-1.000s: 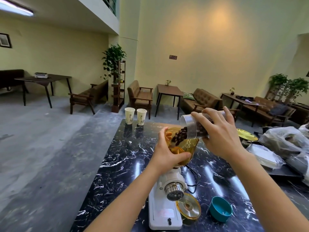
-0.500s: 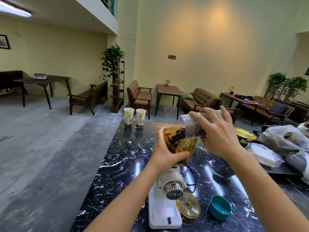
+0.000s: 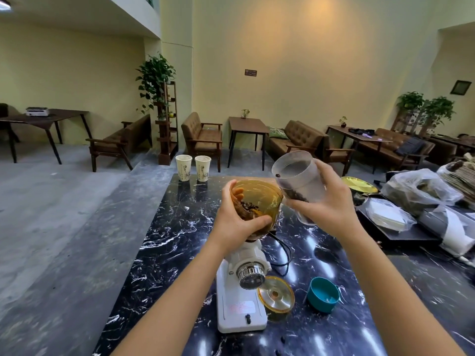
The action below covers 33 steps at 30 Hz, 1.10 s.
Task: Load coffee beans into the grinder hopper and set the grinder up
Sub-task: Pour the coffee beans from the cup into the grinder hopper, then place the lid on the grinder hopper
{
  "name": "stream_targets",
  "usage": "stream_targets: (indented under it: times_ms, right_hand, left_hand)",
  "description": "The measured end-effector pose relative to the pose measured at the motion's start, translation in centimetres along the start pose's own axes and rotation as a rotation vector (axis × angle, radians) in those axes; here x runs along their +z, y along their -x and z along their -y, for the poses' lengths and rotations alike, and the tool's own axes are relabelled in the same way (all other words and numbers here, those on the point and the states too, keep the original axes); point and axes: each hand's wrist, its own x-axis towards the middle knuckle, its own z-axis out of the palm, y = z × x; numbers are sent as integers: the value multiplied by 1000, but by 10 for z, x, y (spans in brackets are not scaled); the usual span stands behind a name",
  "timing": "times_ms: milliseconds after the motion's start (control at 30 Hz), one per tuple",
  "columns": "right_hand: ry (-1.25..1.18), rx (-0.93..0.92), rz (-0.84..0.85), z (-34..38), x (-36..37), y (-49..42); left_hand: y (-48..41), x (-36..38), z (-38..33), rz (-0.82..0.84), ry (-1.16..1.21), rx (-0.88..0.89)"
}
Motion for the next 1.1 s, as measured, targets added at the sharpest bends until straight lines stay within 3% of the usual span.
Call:
stream_targets:
  times_ms: [167,367,567,700,833,967,1100]
  right_hand:
    - [-284,402,-157,-72,-5,88]
    - [-17,886,-400,-168,2,222]
    - [2,974,-388,-193,-5,250]
    - [103,886,-611,-168,24,283]
    - [-267,1191,-157,-156,71,254]
    - [-737,1490,51,-156,101,194]
    - [-692,1535,-96,-172,133,186]
  left_hand:
    - [0,1,3,-13,3,25]
    - [1,6,5,-63,-24,28]
    - [6,9,0,-89,-23,43]
    - [7,9,0,-100,-26,44]
    - [7,10,0,-111,-36,35]
    - [8,9,-1,-97,-44,15]
    - [8,7,-3,-80,-41,7]
